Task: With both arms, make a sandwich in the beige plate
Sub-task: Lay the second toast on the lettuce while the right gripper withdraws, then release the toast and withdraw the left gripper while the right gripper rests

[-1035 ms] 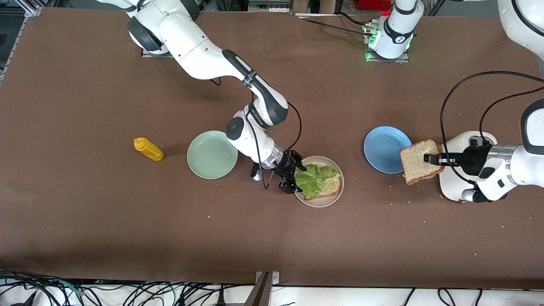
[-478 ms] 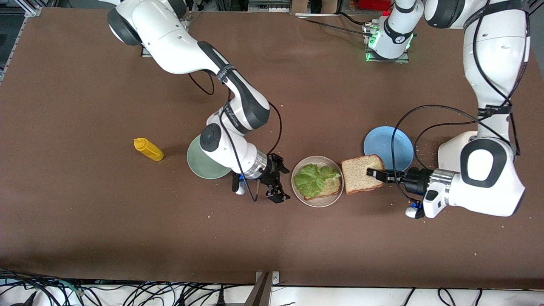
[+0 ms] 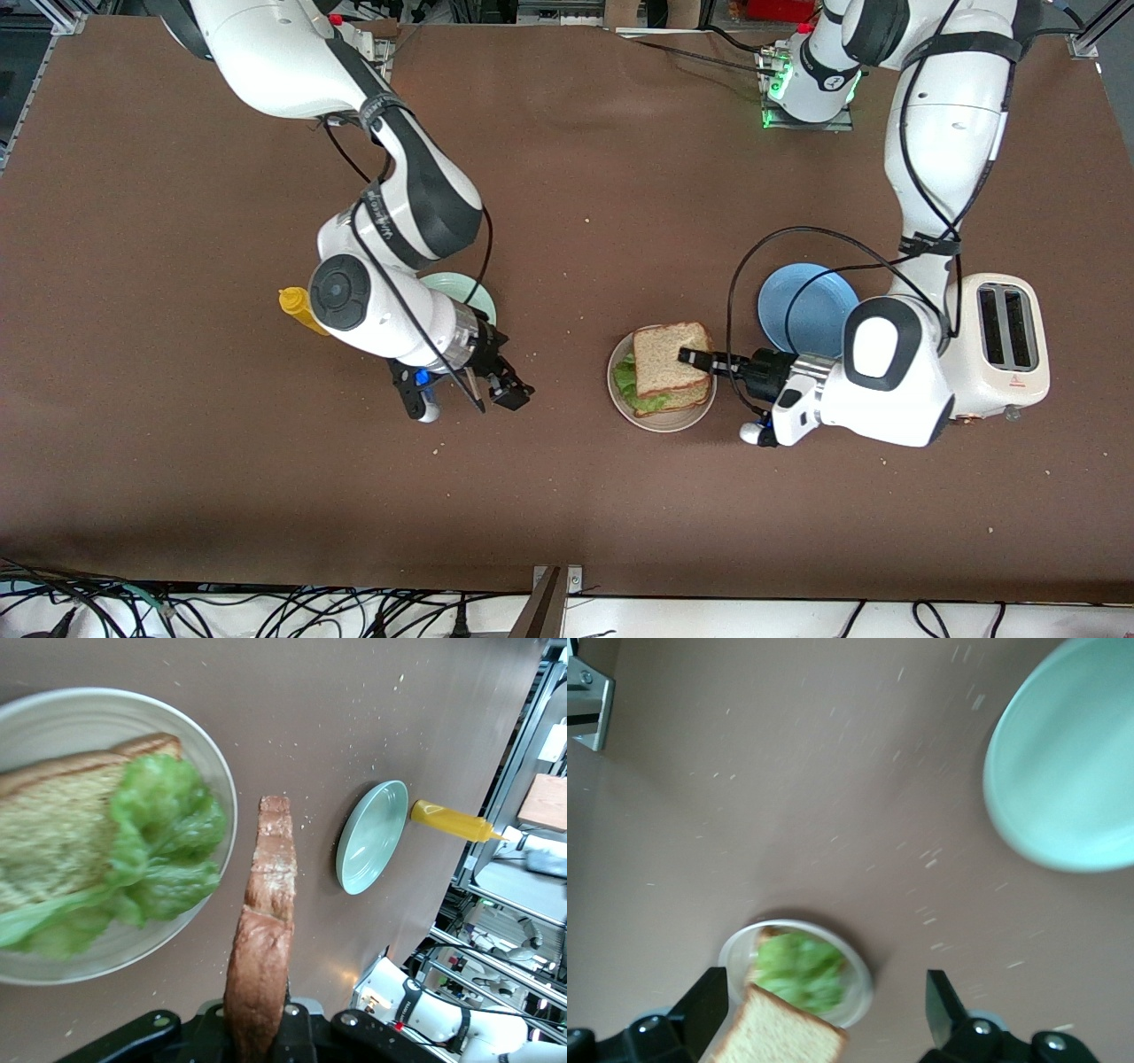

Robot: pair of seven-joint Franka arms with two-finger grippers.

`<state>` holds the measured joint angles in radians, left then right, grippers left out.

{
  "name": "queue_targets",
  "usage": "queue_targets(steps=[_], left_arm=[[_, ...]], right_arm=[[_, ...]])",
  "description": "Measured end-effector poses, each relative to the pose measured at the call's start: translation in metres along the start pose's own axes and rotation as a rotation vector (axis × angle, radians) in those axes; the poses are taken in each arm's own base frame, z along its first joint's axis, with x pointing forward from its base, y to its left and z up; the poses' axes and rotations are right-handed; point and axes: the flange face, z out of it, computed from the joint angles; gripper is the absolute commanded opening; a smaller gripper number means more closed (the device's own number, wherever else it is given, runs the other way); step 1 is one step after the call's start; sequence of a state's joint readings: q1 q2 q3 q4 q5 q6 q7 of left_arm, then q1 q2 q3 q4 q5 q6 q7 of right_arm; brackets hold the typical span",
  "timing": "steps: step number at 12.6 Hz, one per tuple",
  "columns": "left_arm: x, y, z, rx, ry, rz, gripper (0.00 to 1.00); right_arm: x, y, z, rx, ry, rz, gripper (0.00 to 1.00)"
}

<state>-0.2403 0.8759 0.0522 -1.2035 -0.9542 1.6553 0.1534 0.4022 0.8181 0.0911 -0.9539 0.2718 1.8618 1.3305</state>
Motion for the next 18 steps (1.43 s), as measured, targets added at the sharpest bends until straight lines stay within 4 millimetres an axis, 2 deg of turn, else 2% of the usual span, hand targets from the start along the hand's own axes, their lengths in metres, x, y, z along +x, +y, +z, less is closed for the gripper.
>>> queue_targets(steps=[2,5,6,8,9,10,14,16,18], left_arm=[[0.000,0.001,0.022,0.013,-0.016,-0.004,0.00],[0.002,-0.020,0.030,0.018,-0.026,-0.031,0.00],[0.003,-0.024,0.030,0.019,-0.022,-0.036,0.04],[0.007,-0.030,0.030,0.023,-0.004,-0.043,0.22],[0.008,-0.033,0.031,0.026,0.005,-0.047,0.50],[0.010,-0.036,0.033,0.028,0.013,-0.051,0.99],[0.013,-0.052,0.034,0.050,0.020,-0.068,1.00],[0.014,-0.060,0.023,0.065,0.038,-0.078,1.00],[0.015,-0.072,0.005,0.114,0.058,-0.084,1.00]], right_arm=[[0.037,0.025,-0.040,-0.104,0.004,-0.171,0.98],[0.081,0.063,-0.096,-0.229,0.022,-0.420,0.98],[0.090,0.072,-0.112,-0.262,0.038,-0.510,0.99],[0.099,0.086,-0.143,-0.334,0.081,-0.687,0.99],[0.099,0.091,-0.155,-0.358,0.092,-0.754,0.98],[0.100,0.095,-0.164,-0.375,0.093,-0.808,0.98],[0.136,0.121,-0.185,-0.418,0.074,-0.947,0.96],[0.148,0.129,-0.185,-0.391,0.104,-0.952,0.97],[0.156,0.139,-0.183,-0.336,0.163,-0.954,0.98]])
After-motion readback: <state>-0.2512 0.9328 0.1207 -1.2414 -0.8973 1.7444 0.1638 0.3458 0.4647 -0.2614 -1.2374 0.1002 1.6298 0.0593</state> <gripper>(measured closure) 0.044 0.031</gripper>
